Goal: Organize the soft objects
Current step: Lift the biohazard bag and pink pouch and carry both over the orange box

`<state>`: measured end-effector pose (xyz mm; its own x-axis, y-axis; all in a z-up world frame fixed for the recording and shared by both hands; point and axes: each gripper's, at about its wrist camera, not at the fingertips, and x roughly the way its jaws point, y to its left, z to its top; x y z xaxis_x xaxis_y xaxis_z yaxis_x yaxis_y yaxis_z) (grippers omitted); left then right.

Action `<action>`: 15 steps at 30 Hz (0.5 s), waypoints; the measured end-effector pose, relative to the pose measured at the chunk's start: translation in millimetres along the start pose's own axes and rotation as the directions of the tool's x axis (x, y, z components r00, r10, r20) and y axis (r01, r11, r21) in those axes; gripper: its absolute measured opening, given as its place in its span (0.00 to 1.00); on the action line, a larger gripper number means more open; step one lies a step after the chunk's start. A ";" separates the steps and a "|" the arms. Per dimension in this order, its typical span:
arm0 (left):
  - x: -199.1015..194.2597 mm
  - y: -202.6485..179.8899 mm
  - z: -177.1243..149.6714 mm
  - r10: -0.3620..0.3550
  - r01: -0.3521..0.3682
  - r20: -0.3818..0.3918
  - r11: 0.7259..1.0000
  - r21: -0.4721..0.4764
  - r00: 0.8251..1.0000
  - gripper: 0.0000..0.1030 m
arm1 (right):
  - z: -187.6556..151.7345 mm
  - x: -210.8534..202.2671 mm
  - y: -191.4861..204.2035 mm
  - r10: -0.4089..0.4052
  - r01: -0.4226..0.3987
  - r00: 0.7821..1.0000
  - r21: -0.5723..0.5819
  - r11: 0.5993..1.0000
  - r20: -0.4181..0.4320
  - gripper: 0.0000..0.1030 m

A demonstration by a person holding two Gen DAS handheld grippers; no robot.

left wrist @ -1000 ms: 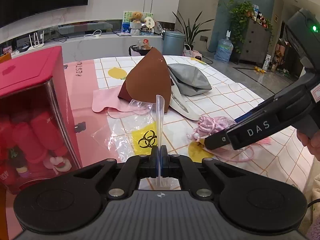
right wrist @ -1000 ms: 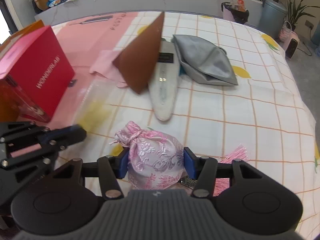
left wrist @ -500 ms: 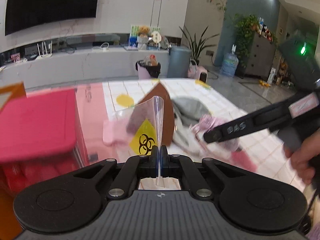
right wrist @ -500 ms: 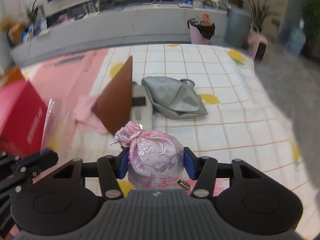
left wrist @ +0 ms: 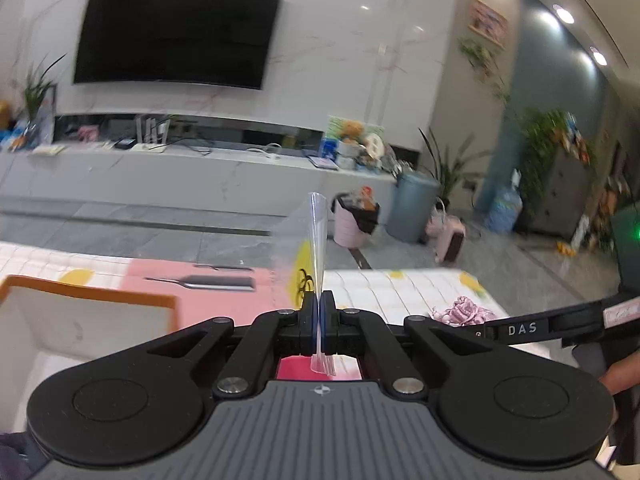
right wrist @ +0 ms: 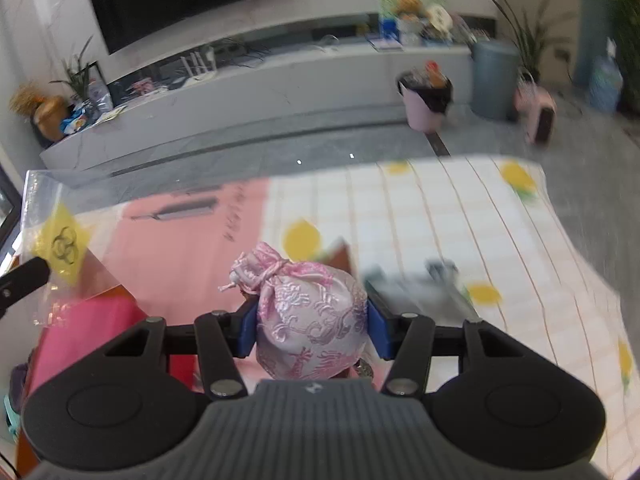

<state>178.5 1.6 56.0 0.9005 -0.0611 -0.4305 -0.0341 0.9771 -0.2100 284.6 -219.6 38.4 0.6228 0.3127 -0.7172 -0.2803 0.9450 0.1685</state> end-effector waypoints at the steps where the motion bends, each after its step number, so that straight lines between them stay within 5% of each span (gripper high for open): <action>1: -4.3 8.0 5.0 0.001 -0.001 0.009 1.000 -0.017 1.000 0.01 | 8.0 0.2 10.6 0.008 -0.008 1.000 -0.012 1.000 0.009 0.52; 9: -33.1 63.1 34.8 0.107 -0.105 0.050 0.993 -0.052 0.993 0.01 | 50.8 2.0 117.2 0.124 -0.113 0.989 -0.129 0.985 0.078 0.52; 15: -50.7 94.0 35.2 0.157 -0.155 0.034 0.987 -0.051 0.987 0.01 | 48.9 -0.6 198.8 0.290 -0.272 0.954 -0.184 0.944 0.075 0.52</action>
<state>144.9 103.7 89.0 0.8982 0.1003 -0.4281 -0.1957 0.9631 -0.1849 264.2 -27.2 105.4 0.5680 0.5792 -0.5847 -0.5688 0.7897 0.2298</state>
